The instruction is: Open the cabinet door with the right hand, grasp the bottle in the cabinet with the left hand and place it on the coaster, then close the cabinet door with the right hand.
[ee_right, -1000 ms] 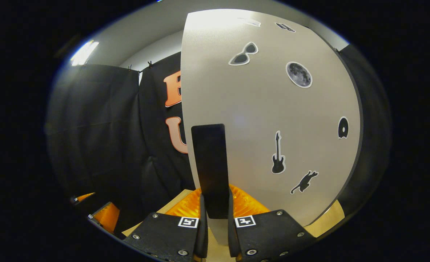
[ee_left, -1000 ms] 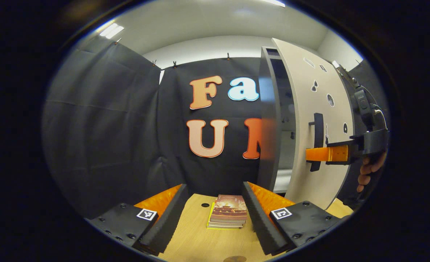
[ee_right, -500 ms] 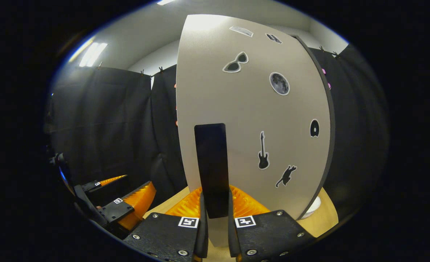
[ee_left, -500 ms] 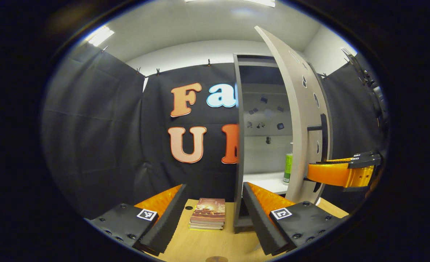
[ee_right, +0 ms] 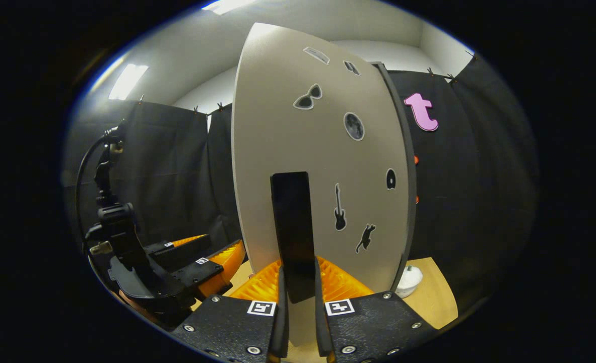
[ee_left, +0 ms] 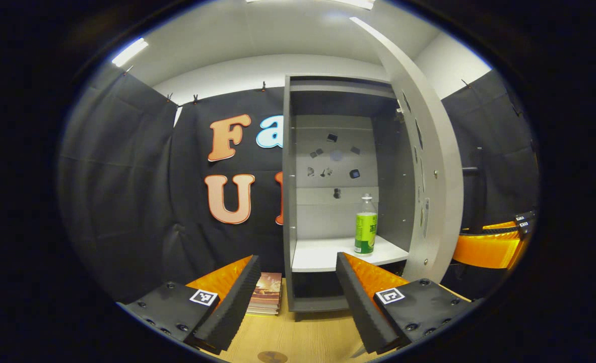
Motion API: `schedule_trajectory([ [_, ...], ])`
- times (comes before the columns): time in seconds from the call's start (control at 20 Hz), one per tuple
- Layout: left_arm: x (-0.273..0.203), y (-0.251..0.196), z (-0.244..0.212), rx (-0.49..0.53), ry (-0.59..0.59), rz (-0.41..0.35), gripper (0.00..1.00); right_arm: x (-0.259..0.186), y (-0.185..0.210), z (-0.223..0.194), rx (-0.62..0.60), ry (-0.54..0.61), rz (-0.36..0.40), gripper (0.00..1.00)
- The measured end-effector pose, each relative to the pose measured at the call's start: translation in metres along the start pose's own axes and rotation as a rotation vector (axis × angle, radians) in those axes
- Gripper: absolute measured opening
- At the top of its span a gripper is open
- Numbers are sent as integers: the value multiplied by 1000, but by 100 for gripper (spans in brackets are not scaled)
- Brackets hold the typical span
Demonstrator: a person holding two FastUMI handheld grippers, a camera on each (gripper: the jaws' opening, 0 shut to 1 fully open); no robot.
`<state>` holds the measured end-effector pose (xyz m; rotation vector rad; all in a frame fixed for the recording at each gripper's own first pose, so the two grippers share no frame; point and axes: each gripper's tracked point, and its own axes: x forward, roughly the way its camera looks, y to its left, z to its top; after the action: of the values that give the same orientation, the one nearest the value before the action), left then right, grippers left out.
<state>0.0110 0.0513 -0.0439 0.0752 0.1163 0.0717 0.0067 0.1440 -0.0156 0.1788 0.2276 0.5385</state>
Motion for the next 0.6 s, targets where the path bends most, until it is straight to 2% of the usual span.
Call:
schedule_trajectory([
  [0.15, 4, -26, -1, -3, -1, -43, 96, -19, -14, 0, -22, -10, -43, 21],
  [0.6, 5, -83, 7, 1, -13, -131, 98, -59, -68, 2, -23, -25, -132, 20],
])
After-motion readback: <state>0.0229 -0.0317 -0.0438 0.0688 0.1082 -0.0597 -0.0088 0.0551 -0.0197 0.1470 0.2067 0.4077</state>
